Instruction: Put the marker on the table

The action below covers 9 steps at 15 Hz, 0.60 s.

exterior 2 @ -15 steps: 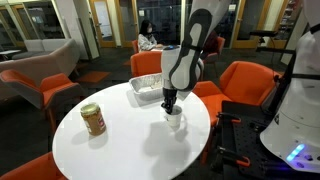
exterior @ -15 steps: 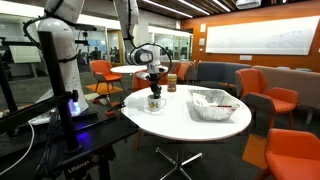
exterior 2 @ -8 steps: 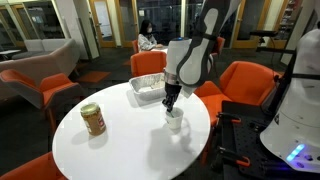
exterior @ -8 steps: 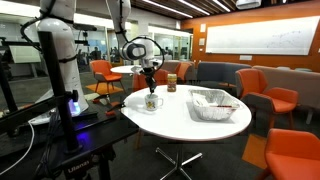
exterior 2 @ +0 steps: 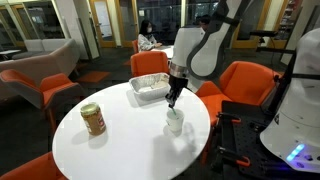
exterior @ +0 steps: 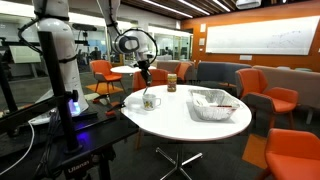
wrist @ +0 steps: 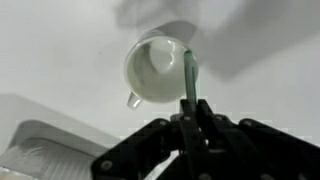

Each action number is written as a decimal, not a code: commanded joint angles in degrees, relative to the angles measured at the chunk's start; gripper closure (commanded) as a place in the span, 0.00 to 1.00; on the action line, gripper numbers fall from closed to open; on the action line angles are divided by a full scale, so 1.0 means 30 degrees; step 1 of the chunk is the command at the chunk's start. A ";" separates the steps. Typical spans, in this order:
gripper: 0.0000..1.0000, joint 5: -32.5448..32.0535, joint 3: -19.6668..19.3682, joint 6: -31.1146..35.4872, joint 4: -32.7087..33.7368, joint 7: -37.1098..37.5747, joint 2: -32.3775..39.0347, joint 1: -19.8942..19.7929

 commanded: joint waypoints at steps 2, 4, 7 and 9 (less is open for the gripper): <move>0.97 -0.2861 -0.1383 -0.0254 -0.0279 0.1561 -0.1732 -0.0173; 0.97 -0.2457 -0.1307 -0.0693 -0.0122 0.1307 -0.2244 -0.0133; 0.97 0.0382 -0.0633 -0.1544 -0.0157 -0.0065 -0.2795 0.1046; 0.97 0.1156 0.0136 -0.2918 0.0504 0.0313 -0.2563 0.1427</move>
